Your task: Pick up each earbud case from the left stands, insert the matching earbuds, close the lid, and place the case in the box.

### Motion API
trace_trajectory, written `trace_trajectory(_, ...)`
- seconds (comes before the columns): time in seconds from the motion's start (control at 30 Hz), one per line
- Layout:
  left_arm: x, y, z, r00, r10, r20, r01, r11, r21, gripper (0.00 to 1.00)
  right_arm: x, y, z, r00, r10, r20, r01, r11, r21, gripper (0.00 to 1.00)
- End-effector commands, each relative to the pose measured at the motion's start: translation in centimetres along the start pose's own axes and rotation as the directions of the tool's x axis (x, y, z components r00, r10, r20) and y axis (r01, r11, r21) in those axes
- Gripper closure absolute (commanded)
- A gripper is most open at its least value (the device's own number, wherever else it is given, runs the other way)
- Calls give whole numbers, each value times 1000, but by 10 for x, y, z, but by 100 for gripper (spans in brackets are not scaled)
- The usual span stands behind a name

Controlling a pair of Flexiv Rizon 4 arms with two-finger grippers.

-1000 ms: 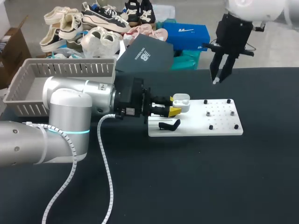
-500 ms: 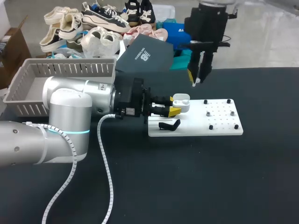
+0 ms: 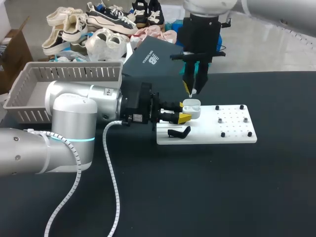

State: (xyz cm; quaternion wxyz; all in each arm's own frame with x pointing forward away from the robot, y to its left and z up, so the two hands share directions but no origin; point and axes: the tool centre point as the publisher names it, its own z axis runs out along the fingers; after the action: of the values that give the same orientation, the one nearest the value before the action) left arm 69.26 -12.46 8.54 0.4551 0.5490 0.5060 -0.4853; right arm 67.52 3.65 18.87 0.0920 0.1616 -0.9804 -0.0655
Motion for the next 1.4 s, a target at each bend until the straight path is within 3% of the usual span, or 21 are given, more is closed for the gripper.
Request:
trace_trajectory(0.03,0,0,0,1000,0,1,0,1000,0,100,10,0,6,999,4,39,-4,1000,1,100)
trace_trajectory(0.47,0,0,0,1000,0,1,0,1000,0,100,10,0,6,999,4,39,-4,1000,1,100)
trace_trajectory(0.5,0,0,0,1000,0,1,0,1000,0,100,9,-3,6,999,22,38,-21,999,-27,100)
trace_trajectory(0.73,0,0,0,1000,0,1,0,1000,0,100,5,-8,8,996,64,65,-61,998,-33,100)
trace_trajectory(1.4,0,0,0,1000,0,1,0,1000,0,100,2,4,29,995,-78,66,78,997,12,100)
